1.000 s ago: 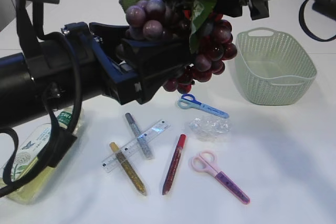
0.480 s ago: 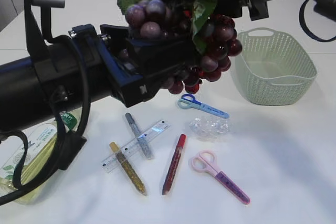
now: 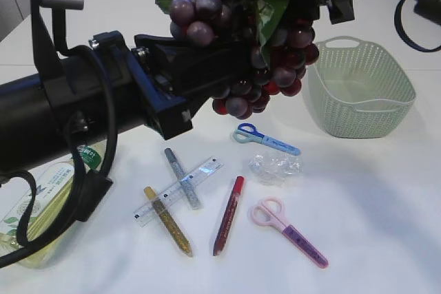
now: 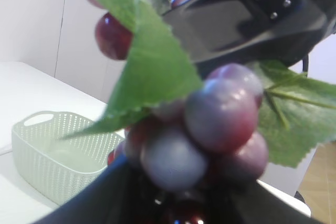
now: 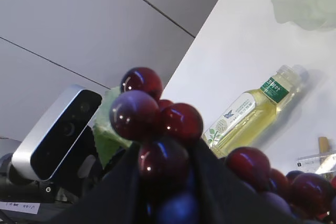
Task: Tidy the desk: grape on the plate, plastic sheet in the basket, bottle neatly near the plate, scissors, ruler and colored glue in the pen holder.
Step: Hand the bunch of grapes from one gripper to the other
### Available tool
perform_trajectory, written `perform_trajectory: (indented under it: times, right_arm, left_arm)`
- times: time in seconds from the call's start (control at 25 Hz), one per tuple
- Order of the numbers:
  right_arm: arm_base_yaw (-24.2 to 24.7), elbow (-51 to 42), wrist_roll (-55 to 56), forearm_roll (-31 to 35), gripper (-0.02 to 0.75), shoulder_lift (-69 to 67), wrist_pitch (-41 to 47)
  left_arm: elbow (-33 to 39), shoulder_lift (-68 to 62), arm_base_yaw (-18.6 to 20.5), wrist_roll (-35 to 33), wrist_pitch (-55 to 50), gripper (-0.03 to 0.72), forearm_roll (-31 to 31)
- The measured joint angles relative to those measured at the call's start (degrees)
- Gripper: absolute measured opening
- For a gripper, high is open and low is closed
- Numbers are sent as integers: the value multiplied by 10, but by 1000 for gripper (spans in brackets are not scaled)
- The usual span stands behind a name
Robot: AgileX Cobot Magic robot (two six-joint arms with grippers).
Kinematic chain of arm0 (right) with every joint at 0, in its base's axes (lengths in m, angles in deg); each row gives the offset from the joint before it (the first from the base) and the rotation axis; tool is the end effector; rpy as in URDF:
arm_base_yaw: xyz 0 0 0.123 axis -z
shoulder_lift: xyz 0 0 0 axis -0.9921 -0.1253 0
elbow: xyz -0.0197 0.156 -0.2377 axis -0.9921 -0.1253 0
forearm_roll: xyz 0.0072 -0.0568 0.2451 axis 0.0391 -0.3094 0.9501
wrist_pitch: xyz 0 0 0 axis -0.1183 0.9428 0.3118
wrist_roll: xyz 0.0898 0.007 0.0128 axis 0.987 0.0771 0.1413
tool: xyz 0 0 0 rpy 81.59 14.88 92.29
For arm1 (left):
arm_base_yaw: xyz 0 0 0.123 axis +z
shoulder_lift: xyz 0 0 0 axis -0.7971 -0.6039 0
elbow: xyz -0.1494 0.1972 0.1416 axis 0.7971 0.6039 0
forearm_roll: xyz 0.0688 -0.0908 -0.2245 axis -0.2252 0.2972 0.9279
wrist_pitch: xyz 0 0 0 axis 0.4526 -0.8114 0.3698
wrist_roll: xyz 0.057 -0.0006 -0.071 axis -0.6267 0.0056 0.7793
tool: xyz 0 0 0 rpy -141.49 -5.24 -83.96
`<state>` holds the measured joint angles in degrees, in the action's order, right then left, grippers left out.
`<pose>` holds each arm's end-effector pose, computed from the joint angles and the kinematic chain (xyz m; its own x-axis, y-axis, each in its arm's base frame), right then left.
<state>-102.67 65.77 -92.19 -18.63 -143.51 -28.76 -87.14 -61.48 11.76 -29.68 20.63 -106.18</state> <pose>0.2486 0.1628 0.3750 -0.7691 0.0207 -0.6388 -0.5713 0.4258 0.7016 0.2018 -0.2134 0.2635 -0.1794 -0.2135 -0.9603 0.8416 0.4722 -0.2622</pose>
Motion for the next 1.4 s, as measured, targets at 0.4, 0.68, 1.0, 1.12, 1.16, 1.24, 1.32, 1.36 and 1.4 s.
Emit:
perform_trajectory:
  times: [0.4,0.68,1.0,1.12,1.16,1.24,1.32,1.36,1.4]
  right_arm:
    - [0,1,-14,2,435,0,3]
    - [0,1,-43,2,563,0,3]
    - [0,1,-50,-30,593,0,-10]
    - [0,1,-50,-47,628,0,-16]
    - [0,1,-50,-54,632,0,-20]
    - [0,1,-50,-66,638,0,-24]
    - [0,1,-50,-75,639,0,-26]
    - [0,1,-50,-77,640,0,-28]
    - [0,1,-50,-81,640,0,-32]
  left_arm:
    - [0,-4,0,-13,3,230,11]
    - [0,-4,0,-14,1,225,21]
    - [0,-4,0,-27,2,221,27]
    - [0,-4,0,-28,8,218,29]
    - [0,-4,0,-28,10,218,29]
    - [0,-4,0,-28,12,218,29]
    - [0,-4,0,-28,13,217,31]
    - [0,-4,0,-29,13,217,32]
    - [0,-4,0,-29,13,216,33]
